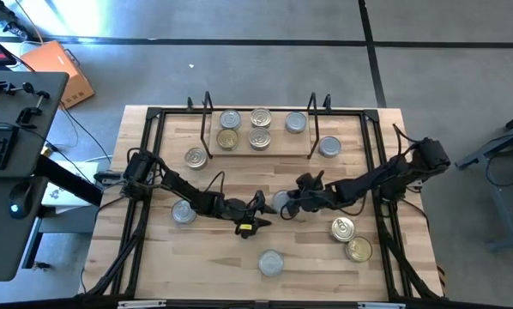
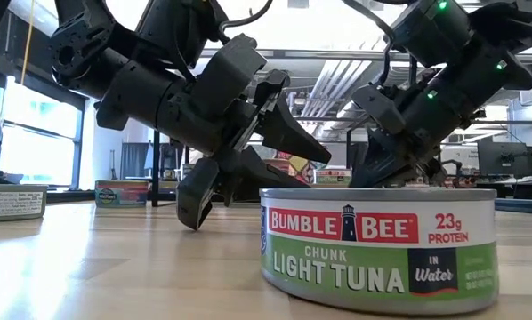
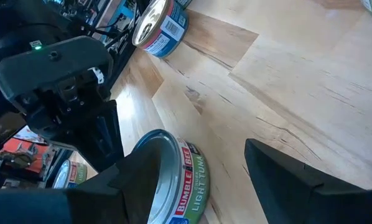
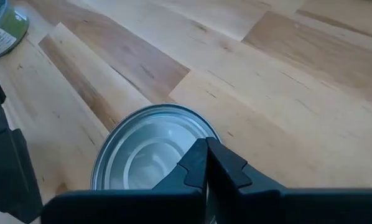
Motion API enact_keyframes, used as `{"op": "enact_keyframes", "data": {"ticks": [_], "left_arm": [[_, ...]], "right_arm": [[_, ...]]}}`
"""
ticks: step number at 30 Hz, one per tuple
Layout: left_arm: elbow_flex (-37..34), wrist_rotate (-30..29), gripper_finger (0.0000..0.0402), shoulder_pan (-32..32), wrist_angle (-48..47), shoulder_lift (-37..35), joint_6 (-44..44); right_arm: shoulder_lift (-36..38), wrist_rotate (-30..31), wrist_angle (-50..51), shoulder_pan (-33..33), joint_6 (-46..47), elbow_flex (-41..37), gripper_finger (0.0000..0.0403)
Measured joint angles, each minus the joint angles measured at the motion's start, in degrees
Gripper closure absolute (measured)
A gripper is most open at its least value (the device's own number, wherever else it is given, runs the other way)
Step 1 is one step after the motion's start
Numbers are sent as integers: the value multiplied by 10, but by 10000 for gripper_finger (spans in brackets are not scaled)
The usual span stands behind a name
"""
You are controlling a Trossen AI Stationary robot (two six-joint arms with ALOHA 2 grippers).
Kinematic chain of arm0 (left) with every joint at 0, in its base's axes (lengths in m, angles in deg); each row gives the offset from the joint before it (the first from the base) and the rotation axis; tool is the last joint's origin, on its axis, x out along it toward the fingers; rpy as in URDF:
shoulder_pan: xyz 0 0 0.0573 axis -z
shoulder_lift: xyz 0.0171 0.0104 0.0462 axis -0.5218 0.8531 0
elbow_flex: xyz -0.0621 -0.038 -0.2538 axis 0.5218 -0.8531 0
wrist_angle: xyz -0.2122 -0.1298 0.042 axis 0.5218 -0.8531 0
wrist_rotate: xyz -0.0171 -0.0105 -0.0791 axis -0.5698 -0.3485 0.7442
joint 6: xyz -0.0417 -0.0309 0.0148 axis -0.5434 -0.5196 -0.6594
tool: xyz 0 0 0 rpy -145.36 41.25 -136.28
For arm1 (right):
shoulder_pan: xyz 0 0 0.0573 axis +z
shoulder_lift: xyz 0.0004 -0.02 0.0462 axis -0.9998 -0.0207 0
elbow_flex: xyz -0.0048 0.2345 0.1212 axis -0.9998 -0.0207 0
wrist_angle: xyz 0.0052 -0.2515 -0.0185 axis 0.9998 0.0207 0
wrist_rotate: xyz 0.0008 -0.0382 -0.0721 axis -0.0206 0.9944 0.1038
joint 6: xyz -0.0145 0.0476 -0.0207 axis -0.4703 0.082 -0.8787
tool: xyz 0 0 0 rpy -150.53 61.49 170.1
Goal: Stack canned seafood by type on shelf
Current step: Put the bottom green tuna can on the shelf aligned with the other green tuna can
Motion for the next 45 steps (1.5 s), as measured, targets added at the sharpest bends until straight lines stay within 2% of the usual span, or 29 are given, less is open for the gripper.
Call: {"op": "enact_keyframes", "data": {"ticks": [13,19,24,30,38,45], "left_arm": [[0,-2,174,0,-2,0,-20],[0,-2,174,0,-2,0,-21],[0,-1,174,0,-2,0,-21],[0,-1,174,0,-2,0,-30],[0,-1,174,0,-1,0,-16],[0,-1,174,0,0,0,-1]], "right_arm": [[15,9,-7,0,-24,-2,402],[15,10,-70,6,-120,0,402],[15,17,-54,8,-156,6,402],[16,19,22,7,-122,6,403],[17,23,40,7,-98,7,403],[19,29,97,2,-33,9,403]]}}
